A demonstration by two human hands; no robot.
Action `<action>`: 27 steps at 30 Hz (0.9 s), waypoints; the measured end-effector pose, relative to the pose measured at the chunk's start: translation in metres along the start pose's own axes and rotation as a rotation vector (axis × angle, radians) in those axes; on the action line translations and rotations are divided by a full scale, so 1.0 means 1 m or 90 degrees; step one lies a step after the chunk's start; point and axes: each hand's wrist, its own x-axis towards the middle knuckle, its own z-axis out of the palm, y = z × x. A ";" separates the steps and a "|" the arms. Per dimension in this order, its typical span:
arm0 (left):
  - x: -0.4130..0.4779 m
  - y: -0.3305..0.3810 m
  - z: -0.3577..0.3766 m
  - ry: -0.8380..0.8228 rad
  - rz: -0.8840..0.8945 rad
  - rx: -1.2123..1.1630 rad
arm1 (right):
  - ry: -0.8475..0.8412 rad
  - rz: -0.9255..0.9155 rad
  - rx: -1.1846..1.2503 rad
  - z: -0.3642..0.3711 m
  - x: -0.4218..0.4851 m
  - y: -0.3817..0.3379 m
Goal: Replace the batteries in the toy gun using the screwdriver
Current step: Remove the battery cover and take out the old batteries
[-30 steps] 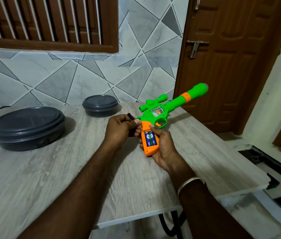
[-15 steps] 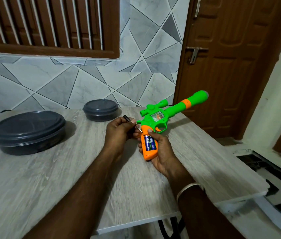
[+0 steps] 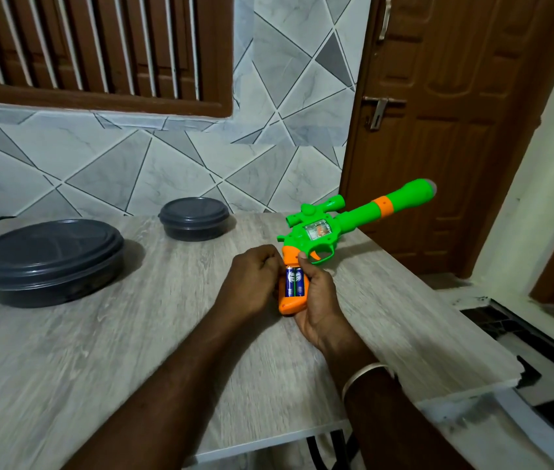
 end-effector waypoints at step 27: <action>0.018 -0.018 -0.026 0.157 -0.116 0.014 | 0.079 -0.018 -0.005 -0.003 0.004 -0.002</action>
